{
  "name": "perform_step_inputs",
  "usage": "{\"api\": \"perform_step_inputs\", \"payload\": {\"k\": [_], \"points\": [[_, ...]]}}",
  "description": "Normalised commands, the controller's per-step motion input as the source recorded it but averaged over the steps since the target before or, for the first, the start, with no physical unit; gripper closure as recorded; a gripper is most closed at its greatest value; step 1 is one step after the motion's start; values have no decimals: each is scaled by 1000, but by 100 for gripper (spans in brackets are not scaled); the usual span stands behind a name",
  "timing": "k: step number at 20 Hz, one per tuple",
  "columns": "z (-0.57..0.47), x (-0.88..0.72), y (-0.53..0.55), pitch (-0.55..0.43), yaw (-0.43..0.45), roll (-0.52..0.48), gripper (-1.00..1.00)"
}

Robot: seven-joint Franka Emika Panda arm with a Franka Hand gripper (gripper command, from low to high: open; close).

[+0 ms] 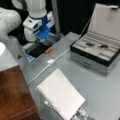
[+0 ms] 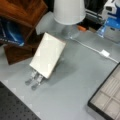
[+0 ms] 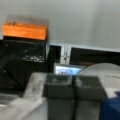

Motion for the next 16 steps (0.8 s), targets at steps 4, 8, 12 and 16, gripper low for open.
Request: {"api": "perform_step_inputs", "payload": {"k": [4, 8, 12, 16], "points": [[-151, -370, -153, -263, -161, 58, 100], [-92, -299, -207, -191, -170, 80, 100], [-36, -226, -224, -140, -167, 85, 100], [-35, -135, -231, -105, -138, 80, 100]]}}
